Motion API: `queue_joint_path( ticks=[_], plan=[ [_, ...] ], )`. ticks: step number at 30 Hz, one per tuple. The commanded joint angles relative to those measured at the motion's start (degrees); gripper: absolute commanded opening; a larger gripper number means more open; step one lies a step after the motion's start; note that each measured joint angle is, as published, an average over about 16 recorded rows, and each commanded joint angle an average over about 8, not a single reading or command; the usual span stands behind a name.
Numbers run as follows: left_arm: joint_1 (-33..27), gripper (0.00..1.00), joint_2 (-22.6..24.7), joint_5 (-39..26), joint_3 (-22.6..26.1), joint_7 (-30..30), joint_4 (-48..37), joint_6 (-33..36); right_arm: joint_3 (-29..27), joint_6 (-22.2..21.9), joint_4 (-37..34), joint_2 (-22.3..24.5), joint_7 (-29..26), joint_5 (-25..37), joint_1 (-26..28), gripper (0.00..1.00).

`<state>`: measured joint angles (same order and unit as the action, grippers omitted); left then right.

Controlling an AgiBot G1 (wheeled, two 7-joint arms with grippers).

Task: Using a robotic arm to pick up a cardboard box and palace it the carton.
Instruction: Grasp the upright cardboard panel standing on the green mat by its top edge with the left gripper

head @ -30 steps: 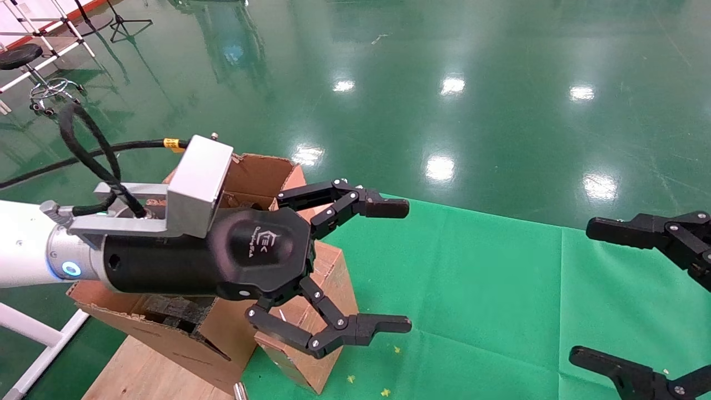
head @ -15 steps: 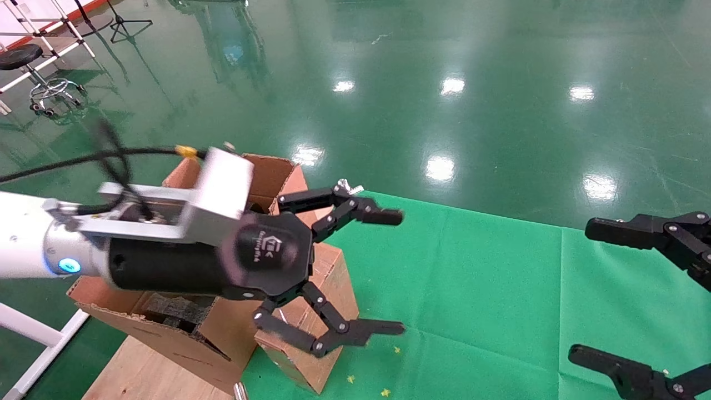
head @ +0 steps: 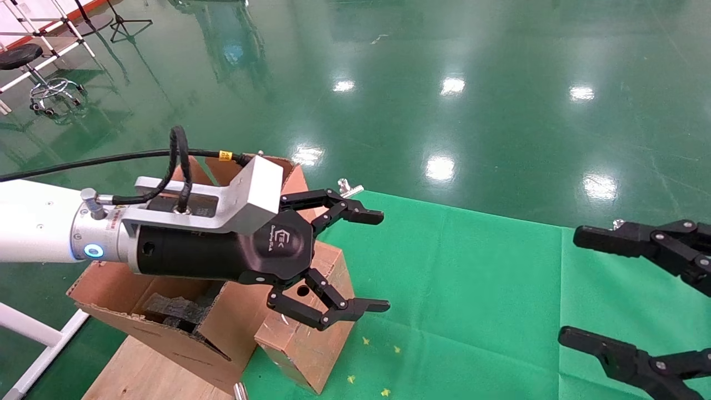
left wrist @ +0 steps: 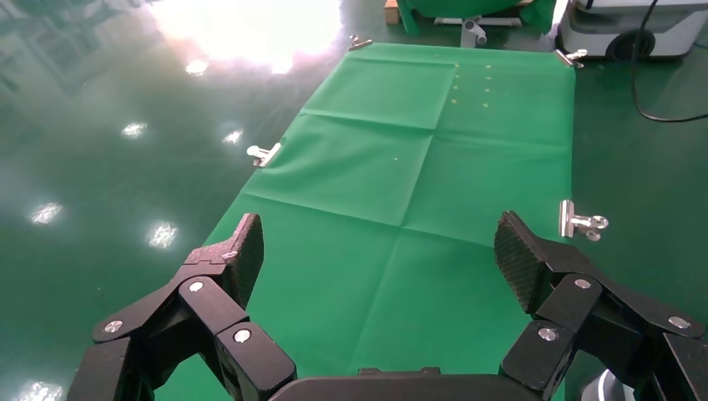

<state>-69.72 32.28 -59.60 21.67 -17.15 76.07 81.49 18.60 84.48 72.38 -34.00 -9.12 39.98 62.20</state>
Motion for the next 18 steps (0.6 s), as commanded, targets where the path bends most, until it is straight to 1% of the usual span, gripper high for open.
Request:
queue_joint_path(
  ticks=[1,4,8,13,16,18],
  plan=[
    [0.28,1.00,-0.03,0.29,-0.20,0.55,-0.19,0.18,0.00,0.00,0.00,0.00,0.00,0.00,0.00,0.00],
    [-1.40,1.00,-0.40,-3.68,0.92,-2.15,0.20,-1.17,0.01,0.00,0.00,0.00,0.00,0.00,0.00,0.00],
    [-6.20,1.00,-0.33,-12.72,3.85,-9.81,0.93,-2.55,0.01,0.00,-0.01,0.00,0.01,0.00,0.00,0.00],
    [-13.62,1.00,1.06,-23.95,8.15,-24.11,0.66,-0.86,0.02,0.00,-0.01,0.00,0.01,-0.01,0.01,0.00],
    [-17.18,1.00,2.04,-27.90,10.05,-33.06,0.08,1.57,0.02,0.00,-0.01,0.00,0.01,-0.01,0.01,0.00],
    [-19.00,1.00,2.56,-29.27,10.96,-38.09,-0.31,3.42,0.02,0.00,-0.01,0.00,0.01,-0.01,0.01,0.00]
  ],
)
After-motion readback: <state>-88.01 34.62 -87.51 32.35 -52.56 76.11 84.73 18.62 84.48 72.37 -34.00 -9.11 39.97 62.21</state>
